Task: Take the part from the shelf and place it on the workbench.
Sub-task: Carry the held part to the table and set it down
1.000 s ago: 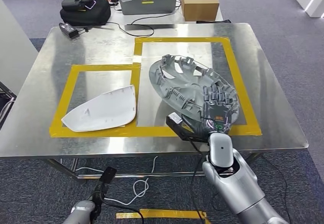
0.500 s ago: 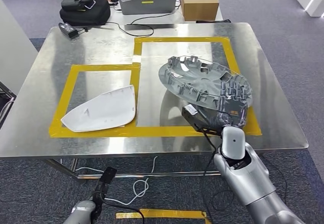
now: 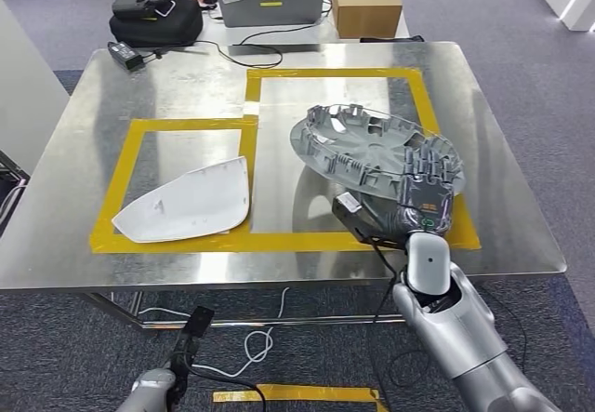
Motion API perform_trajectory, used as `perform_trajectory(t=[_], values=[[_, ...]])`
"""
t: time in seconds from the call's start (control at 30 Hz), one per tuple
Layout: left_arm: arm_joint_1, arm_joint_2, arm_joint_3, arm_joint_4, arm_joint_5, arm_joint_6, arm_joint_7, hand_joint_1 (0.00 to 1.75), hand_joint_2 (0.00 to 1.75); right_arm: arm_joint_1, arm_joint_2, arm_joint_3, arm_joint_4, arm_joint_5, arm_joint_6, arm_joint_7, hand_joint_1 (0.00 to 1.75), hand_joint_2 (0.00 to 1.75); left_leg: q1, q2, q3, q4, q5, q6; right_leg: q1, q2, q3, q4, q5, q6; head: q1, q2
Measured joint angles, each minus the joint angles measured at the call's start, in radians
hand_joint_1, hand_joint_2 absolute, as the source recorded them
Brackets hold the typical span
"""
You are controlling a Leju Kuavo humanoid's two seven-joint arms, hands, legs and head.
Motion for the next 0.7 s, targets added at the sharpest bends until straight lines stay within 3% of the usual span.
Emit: perform_trajectory(t=[0.37, 0.53, 0.7], values=[[0.001, 0.000, -0.031, 0.000, 0.027, -0.001, -0.011, 0.00, 0.00, -0.036, 0.000, 0.164, -0.083, 0.000, -0.048, -0.034, 0.00, 0.00, 0.000, 0.000, 0.000, 0.000, 0.000, 0.000, 0.001, 0.000, 0.000, 0.000, 0.000, 0.000, 0.000, 0.000], [0.002, 0.000, -0.049, 0.000, 0.043, -0.003, -0.025, 0.00, 0.00, -0.048, 0.011, 0.235, -0.134, 0.000, -0.074, -0.135, 0.00, 0.00, 0.000, 0.000, 0.000, 0.000, 0.000, 0.000, 0.001, 0.000, 0.000, 0.000, 0.000, 0.000, 0.000, 0.000], [0.000, 0.000, -0.066, 0.000, 0.064, -0.004, -0.039, 0.00, 0.00, -0.044, 0.061, 0.284, -0.165, 0.000, -0.072, -0.249, 0.00, 0.00, 0.000, 0.000, 0.000, 0.000, 0.000, 0.000, 0.001, 0.000, 0.000, 0.000, 0.000, 0.000, 0.000, 0.000]])
